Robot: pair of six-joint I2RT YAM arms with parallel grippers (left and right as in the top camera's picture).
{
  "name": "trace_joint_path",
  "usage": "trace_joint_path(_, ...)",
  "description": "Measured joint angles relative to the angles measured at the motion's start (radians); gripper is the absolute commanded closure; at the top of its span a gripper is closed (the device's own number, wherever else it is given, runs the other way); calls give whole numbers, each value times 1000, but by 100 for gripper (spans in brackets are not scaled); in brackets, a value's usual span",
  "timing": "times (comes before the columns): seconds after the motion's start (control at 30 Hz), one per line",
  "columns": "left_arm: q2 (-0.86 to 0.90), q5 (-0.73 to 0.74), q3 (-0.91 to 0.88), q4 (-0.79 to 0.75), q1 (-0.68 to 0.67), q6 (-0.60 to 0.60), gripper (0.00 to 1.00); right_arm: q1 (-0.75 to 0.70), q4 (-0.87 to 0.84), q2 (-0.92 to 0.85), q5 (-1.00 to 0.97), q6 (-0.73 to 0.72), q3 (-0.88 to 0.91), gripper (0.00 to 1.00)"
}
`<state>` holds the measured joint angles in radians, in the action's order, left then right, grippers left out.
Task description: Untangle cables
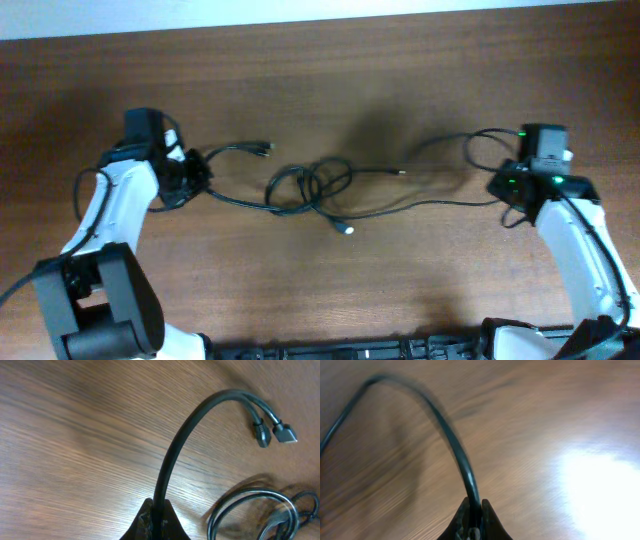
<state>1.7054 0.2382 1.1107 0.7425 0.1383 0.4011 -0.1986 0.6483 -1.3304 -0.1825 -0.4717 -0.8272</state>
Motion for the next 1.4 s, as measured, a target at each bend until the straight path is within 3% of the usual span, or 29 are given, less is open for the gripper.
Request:
trace_joint_path(0.1, -32, 18, 0, -3, 166, -3, 100, -232, 5, 0, 38, 0, 0, 96)
trace_joint_path(0.17, -59, 149, -1, -43, 215, -36, 100, -286, -41, 0, 163, 9, -2, 96)
trace_joint_path(0.23, -60, 235, -1, -55, 165, -83, 100, -286, -77, 0, 261, 13, -11, 96)
trace_joint_path(0.33, -60, 282, -1, -56, 19, -142, 100, -286, -44, 3, 305, 30, -249, 96)
trace_joint_path(0.4, -60, 290, -1, -55, -77, -178, 100, -286, 97, 8, 146, 44, -406, 96)
trace_joint_path(0.47, -60, 285, -1, -55, -161, -212, 100, -288, 206, 10, -42, 34, -424, 94)
trace_joint_path(0.5, -60, 273, -1, -55, -192, -220, 100, -288, 251, 9, -136, 19, -424, 82)
trace_joint_path(0.53, -60, 250, -1, -54, -232, -227, 100, -290, 254, 8, -222, 4, -424, 77)
trace_joint_path(0.6, -60, 232, -1, -55, -236, -230, 100, -291, 245, 8, -270, -5, -424, 32)
trace_joint_path(0.63, -60, 228, -1, -54, -235, -230, 100, -291, 222, 8, -257, -10, -424, 23)
trace_joint_path(0.7, -60, 224, -1, -55, -235, -230, 100, -291, 192, 7, -118, 0, -424, 21)
trace_joint_path(0.77, -60, 211, -1, -55, -235, -230, 100, -286, 185, 5, 164, 79, -424, 21)
trace_joint_path(0.87, -60, 143, -1, -55, -235, -208, 100, -164, 259, -22, 402, 170, -428, 21)
trace_joint_path(1.03, -60, -68, -1, -48, -235, 0, 100, 182, 344, -204, 454, 231, -432, 21)
trace_joint_path(1.17, -60, -110, -6, -36, -235, 38, 100, 439, 290, -400, 459, 245, -432, 20)
trace_joint_path(1.23, -60, -127, -10, -31, -235, 42, 90, 544, 214, -459, 461, 247, -431, 21)
trace_joint_path(1.27, -60, -131, -11, -30, -235, 43, 53, 606, 124, -470, 462, 248, -430, 21)
trace_joint_path(1.3, -60, -135, -11, -30, -235, 51, 39, 650, 68, -472, 462, 247, -430, 21)
trace_joint_path(1.4, -60, -134, -11, -28, -235, 52, 42, 746, -40, -473, 450, 247, -431, 34)
